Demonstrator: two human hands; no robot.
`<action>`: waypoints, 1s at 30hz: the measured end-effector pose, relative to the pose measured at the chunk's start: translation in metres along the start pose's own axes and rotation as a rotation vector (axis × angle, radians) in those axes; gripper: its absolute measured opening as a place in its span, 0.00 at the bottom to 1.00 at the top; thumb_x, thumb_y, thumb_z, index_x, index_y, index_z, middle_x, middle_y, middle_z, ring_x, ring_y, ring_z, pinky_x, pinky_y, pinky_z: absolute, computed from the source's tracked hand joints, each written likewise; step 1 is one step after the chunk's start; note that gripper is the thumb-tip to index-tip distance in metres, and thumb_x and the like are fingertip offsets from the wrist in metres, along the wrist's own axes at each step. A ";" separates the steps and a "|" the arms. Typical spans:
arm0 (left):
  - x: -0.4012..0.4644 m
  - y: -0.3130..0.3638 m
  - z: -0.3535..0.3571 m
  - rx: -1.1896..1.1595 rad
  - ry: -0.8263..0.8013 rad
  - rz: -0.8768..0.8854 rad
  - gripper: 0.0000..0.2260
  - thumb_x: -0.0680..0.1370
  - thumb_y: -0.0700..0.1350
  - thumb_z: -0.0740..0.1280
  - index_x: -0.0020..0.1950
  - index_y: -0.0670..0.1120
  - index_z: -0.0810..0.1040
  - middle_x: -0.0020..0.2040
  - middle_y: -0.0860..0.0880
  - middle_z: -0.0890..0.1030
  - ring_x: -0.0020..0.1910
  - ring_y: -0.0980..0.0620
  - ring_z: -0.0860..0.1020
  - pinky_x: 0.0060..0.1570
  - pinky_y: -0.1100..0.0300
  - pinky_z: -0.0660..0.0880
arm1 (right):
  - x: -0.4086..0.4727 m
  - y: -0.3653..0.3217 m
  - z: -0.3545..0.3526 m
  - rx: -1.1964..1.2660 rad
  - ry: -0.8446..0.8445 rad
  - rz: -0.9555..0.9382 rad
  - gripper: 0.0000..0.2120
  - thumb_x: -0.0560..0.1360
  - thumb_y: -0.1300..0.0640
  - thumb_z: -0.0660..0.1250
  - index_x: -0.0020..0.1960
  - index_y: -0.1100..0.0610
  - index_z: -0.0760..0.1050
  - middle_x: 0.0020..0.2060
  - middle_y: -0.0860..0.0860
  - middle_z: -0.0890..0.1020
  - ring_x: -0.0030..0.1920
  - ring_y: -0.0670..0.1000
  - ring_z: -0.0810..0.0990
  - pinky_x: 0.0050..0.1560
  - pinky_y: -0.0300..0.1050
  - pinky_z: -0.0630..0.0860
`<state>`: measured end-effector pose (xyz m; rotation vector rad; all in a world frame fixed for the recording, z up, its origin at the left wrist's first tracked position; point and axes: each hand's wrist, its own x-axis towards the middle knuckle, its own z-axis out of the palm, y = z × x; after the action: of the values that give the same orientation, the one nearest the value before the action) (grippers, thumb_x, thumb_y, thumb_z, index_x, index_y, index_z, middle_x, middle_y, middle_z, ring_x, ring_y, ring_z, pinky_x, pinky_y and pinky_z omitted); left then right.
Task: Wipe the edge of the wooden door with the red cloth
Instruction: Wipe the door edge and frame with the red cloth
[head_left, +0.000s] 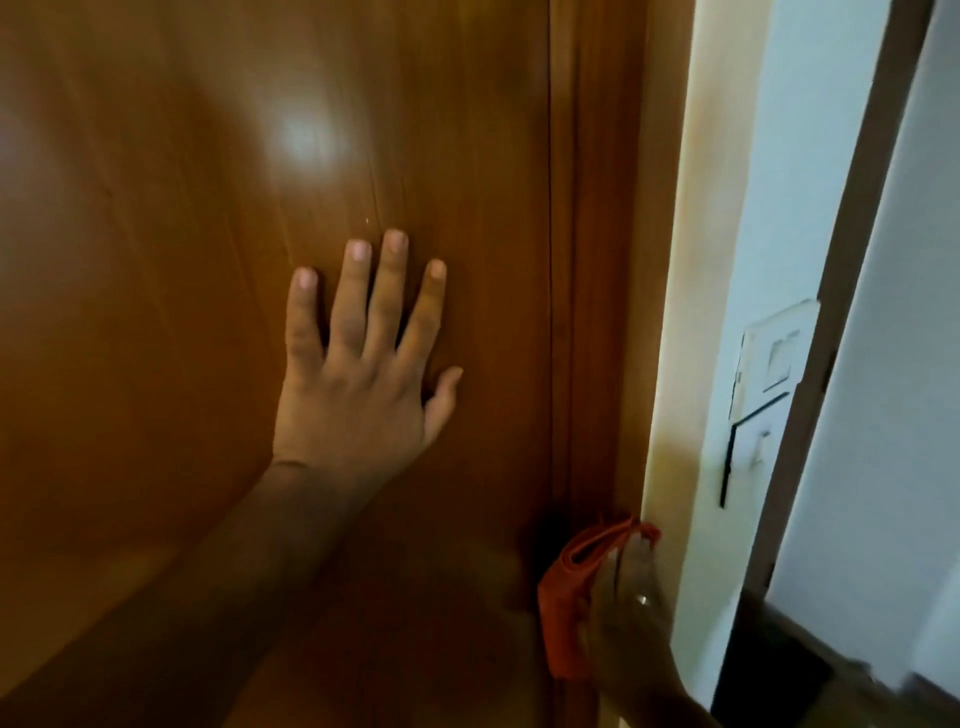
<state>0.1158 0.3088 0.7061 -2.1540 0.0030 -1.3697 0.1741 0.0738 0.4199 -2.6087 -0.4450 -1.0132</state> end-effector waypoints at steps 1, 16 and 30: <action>0.000 0.001 0.001 -0.013 0.007 -0.003 0.36 0.81 0.64 0.50 0.83 0.46 0.47 0.83 0.38 0.48 0.81 0.38 0.44 0.75 0.38 0.36 | -0.007 -0.001 0.005 0.018 -0.040 0.027 0.21 0.83 0.55 0.48 0.66 0.71 0.64 0.68 0.71 0.63 0.63 0.74 0.72 0.55 0.68 0.78; -0.002 0.001 -0.005 -0.111 -0.012 -0.015 0.35 0.82 0.62 0.52 0.83 0.47 0.46 0.83 0.38 0.47 0.81 0.38 0.46 0.74 0.37 0.39 | 0.260 -0.054 -0.207 0.175 0.606 -0.113 0.34 0.80 0.50 0.58 0.77 0.68 0.51 0.77 0.68 0.54 0.77 0.67 0.53 0.75 0.60 0.55; -0.138 0.109 0.011 -0.640 -0.569 0.374 0.34 0.79 0.61 0.53 0.80 0.43 0.63 0.80 0.40 0.63 0.80 0.38 0.57 0.78 0.43 0.49 | 0.054 -0.005 -0.100 0.054 0.054 -0.039 0.37 0.69 0.51 0.76 0.72 0.57 0.62 0.70 0.64 0.68 0.67 0.66 0.69 0.54 0.60 0.76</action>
<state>0.0925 0.2649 0.5373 -2.8067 0.6646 -0.5435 0.1504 0.0487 0.5286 -2.5280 -0.5045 -1.0661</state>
